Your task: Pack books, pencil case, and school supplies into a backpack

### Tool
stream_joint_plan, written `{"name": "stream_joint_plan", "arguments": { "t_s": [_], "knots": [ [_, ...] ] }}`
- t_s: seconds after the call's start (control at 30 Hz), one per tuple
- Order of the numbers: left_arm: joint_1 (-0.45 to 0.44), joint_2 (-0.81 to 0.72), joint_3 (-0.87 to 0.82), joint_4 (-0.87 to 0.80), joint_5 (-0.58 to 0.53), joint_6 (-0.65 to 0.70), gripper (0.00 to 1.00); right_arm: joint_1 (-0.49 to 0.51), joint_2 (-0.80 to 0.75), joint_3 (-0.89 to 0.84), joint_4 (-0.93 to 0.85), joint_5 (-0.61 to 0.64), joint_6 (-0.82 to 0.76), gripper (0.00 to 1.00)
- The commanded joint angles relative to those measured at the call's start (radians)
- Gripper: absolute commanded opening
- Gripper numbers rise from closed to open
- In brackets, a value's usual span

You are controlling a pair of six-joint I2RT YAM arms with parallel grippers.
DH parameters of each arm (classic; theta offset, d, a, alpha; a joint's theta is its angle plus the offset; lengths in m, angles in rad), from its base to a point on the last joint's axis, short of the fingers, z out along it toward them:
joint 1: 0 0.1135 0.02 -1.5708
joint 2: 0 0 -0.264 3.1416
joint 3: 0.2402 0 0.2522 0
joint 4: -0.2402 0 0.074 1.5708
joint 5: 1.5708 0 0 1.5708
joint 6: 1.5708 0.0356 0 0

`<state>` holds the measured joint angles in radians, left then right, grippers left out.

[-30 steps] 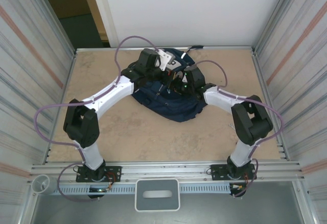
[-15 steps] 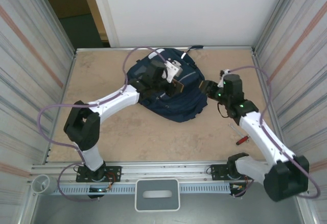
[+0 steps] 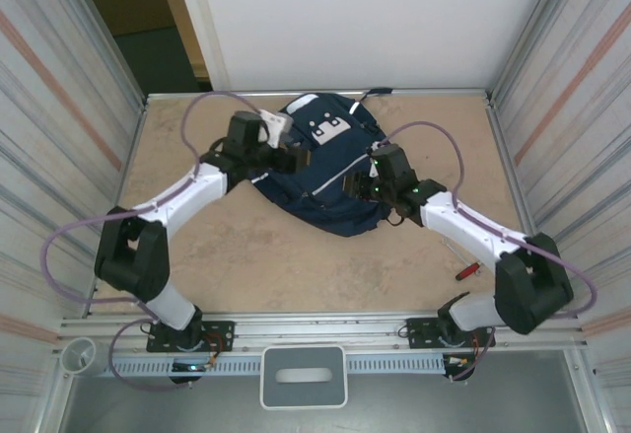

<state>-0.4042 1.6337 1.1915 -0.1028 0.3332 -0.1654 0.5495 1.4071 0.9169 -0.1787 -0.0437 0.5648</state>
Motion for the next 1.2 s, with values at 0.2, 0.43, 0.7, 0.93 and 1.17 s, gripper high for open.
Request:
{"name": "stream_joint_plan", "arguments": {
  "t_s": [0.2, 0.43, 0.7, 0.93, 1.17],
  "knots": [
    [-0.045, 0.196, 0.112, -0.116, 0.127, -0.057, 0.63, -0.074, 0.083, 0.009, 0.016, 0.029, -0.01, 0.37],
    [-0.125, 0.17, -0.02, -0.046, 0.123, -0.083, 0.39, -0.156, 0.156, 0.097, -0.052, -0.054, -0.078, 0.36],
    [-0.187, 0.108, -0.149, 0.047, 0.101, -0.173, 0.21, -0.177, 0.33, 0.351, -0.173, -0.112, -0.176, 0.35],
    [-0.189, 0.055, -0.224, 0.219, 0.152, -0.338, 0.04, -0.144, 0.164, 0.267, -0.197, -0.024, -0.199, 0.45],
    [-0.145, 0.023, -0.282, 0.423, 0.283, -0.52, 0.0, 0.008, -0.101, -0.041, -0.069, 0.011, -0.124, 0.55]
  ]
}}
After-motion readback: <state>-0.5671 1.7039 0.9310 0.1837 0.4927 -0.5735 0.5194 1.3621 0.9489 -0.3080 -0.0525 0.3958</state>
